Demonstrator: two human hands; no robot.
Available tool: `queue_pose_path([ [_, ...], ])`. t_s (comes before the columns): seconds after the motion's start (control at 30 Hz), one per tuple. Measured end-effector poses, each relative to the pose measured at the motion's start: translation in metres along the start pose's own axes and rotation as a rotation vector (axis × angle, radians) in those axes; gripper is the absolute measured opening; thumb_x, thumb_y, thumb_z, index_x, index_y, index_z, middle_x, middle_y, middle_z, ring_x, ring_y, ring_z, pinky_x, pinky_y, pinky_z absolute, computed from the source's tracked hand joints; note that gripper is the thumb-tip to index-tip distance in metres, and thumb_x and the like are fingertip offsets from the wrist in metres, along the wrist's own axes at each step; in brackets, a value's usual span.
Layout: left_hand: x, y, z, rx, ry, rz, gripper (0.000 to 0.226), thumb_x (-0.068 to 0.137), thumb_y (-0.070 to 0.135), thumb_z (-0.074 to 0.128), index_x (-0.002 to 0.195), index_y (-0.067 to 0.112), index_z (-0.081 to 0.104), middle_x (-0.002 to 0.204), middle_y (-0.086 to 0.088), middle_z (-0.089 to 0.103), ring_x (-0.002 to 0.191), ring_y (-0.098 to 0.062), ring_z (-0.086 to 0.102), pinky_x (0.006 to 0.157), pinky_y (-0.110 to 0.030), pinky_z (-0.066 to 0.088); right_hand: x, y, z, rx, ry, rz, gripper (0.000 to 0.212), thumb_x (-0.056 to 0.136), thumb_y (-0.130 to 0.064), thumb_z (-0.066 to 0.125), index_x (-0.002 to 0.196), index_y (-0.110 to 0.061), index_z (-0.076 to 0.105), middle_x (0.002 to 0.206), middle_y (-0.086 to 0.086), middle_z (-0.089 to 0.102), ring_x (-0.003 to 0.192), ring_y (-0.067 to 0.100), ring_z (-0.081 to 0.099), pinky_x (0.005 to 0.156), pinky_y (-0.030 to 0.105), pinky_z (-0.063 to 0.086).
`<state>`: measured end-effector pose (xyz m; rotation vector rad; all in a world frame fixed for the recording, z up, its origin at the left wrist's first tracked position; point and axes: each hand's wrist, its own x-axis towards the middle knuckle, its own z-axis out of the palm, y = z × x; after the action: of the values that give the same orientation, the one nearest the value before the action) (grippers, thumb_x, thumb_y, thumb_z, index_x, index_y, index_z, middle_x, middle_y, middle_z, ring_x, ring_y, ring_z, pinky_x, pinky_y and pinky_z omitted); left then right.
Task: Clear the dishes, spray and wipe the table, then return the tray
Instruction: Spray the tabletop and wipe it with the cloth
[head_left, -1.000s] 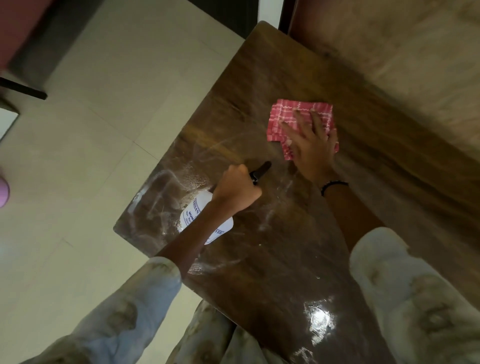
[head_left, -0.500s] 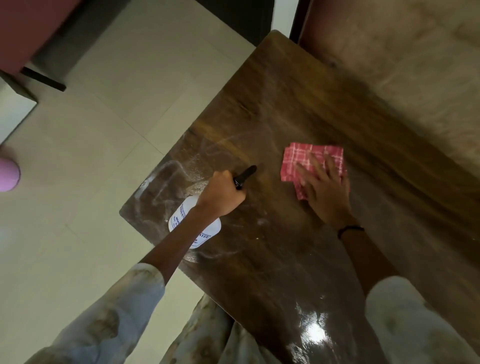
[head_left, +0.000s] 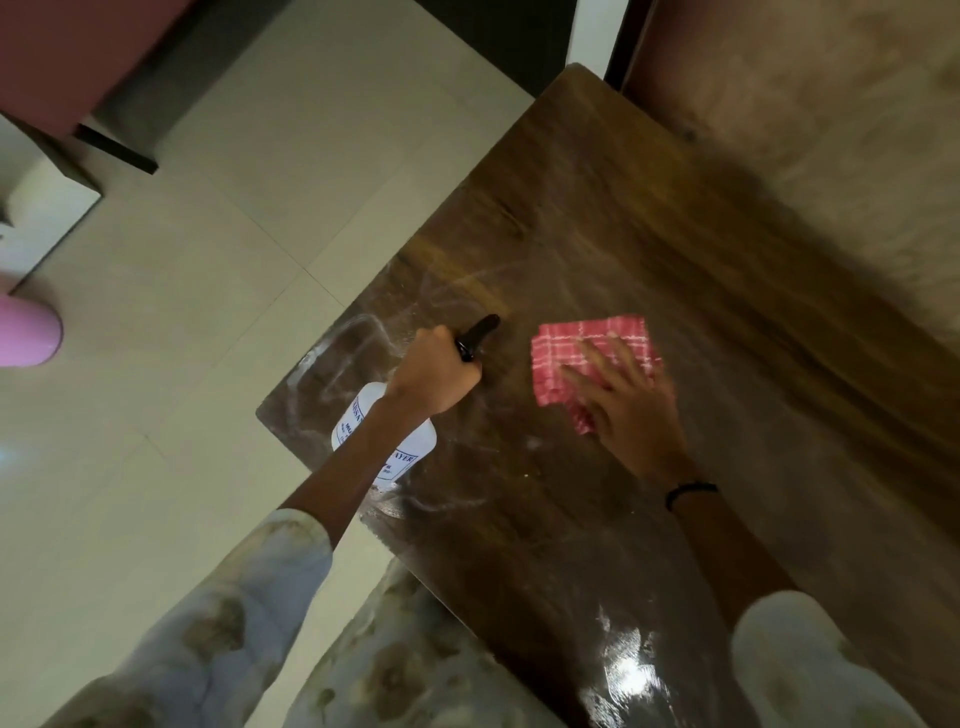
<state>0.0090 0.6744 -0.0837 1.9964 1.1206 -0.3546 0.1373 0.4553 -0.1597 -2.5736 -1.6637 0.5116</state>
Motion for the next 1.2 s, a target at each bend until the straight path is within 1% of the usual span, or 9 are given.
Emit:
queue_pose_path([
  [0.13, 0.017, 0.006, -0.009, 0.009, -0.014, 0.005, 0.02, 0.082, 0.011, 0.06, 0.097, -0.004, 0.06, 0.082, -0.015, 0.061, 0.06, -0.019, 0.057, 0.052, -0.023, 0.044, 0.041, 0.022, -0.016, 0.071, 0.01, 0.26, 0.054, 0.091, -0.038, 0.025, 0.145, -0.036, 0.034, 0.157, 0.001, 0.022, 0.145, 0.035, 0.014, 0.103, 0.071, 0.024],
  [0.23, 0.03, 0.008, -0.015, 0.049, 0.003, 0.002, 0.026, 0.08, 0.012, 0.061, 0.101, -0.004, 0.06, 0.091, -0.016, 0.058, 0.069, -0.026, 0.058, 0.062, -0.03, 0.047, 0.075, 0.023, -0.022, 0.121, 0.078, 0.33, 0.049, 0.095, -0.03, 0.033, 0.144, -0.036, 0.035, 0.159, -0.002, 0.019, 0.146, 0.032, 0.008, 0.101, 0.073, 0.021],
  [0.37, 0.044, 0.007, -0.025, 0.055, 0.037, -0.016, 0.031, 0.078, 0.013, 0.061, 0.103, -0.006, 0.059, 0.098, -0.019, 0.061, 0.074, -0.026, 0.058, 0.064, -0.032, 0.047, 0.095, 0.021, -0.024, 0.139, 0.112, 0.358, 0.05, 0.098, -0.023, 0.044, 0.145, -0.037, 0.034, 0.16, -0.004, 0.014, 0.147, 0.031, 0.004, 0.101, 0.074, 0.017],
  [0.7, 0.065, 0.007, -0.051, 0.05, 0.023, -0.01, 0.027, 0.08, 0.014, 0.061, 0.102, -0.002, 0.062, 0.089, -0.016, 0.063, 0.071, -0.022, 0.053, 0.064, -0.029, 0.043, 0.155, 0.0, -0.044, 0.208, 0.073, 0.399, 0.048, 0.101, -0.029, 0.038, 0.146, -0.04, 0.027, 0.161, -0.005, 0.003, 0.147, 0.031, -0.008, 0.107, 0.072, 0.002],
  [0.8, 0.069, 0.001, -0.059, 0.059, 0.001, 0.03, 0.023, 0.08, 0.014, 0.061, 0.097, -0.003, 0.062, 0.084, -0.016, 0.063, 0.069, -0.026, 0.056, 0.062, -0.029, 0.044, 0.188, -0.033, -0.048, 0.225, 0.074, 0.352, 0.048, 0.101, -0.028, 0.039, 0.146, -0.04, 0.028, 0.161, -0.003, 0.005, 0.146, 0.033, -0.007, 0.107, 0.07, 0.0],
  [0.9, 0.069, -0.005, -0.066, 0.03, -0.025, 0.071, 0.02, 0.078, 0.009, 0.06, 0.092, -0.005, 0.064, 0.066, -0.014, 0.06, 0.053, -0.024, 0.053, 0.05, -0.025, 0.039, 0.2, -0.066, -0.04, 0.159, 0.043, 0.199, 0.05, 0.098, -0.032, 0.041, 0.146, -0.038, 0.029, 0.16, 0.0, 0.011, 0.147, 0.034, 0.0, 0.107, 0.069, 0.004],
  [1.0, 0.068, -0.012, -0.072, 0.02, -0.044, 0.088, 0.017, 0.08, 0.01, 0.059, 0.085, -0.006, 0.061, 0.055, -0.006, 0.05, 0.047, -0.022, 0.047, 0.048, -0.028, 0.034, 0.172, -0.076, -0.027, 0.089, 0.043, -0.018, 0.048, 0.092, -0.04, 0.037, 0.139, -0.032, 0.045, 0.156, 0.005, 0.027, 0.144, 0.038, 0.015, 0.105, 0.069, 0.009],
  [1.07, 0.065, -0.015, -0.076, 0.011, -0.053, 0.089, 0.018, 0.082, 0.013, 0.059, 0.08, -0.005, 0.06, 0.052, -0.003, 0.048, 0.046, -0.02, 0.045, 0.05, -0.028, 0.034, 0.144, -0.063, -0.019, 0.021, 0.019, -0.116, 0.049, 0.09, -0.039, 0.041, 0.139, -0.034, 0.043, 0.154, 0.005, 0.03, 0.142, 0.039, 0.02, 0.106, 0.067, 0.011],
  [1.2, 0.064, -0.029, -0.08, 0.018, -0.088, 0.036, 0.012, 0.083, 0.014, 0.058, 0.084, 0.003, 0.056, 0.071, -0.01, 0.052, 0.055, -0.02, 0.05, 0.049, -0.023, 0.034, 0.116, -0.018, -0.024, -0.032, -0.03, 0.018, 0.052, 0.092, -0.04, 0.034, 0.144, -0.039, 0.03, 0.155, 0.004, 0.027, 0.142, 0.038, 0.021, 0.101, 0.069, 0.03],
])
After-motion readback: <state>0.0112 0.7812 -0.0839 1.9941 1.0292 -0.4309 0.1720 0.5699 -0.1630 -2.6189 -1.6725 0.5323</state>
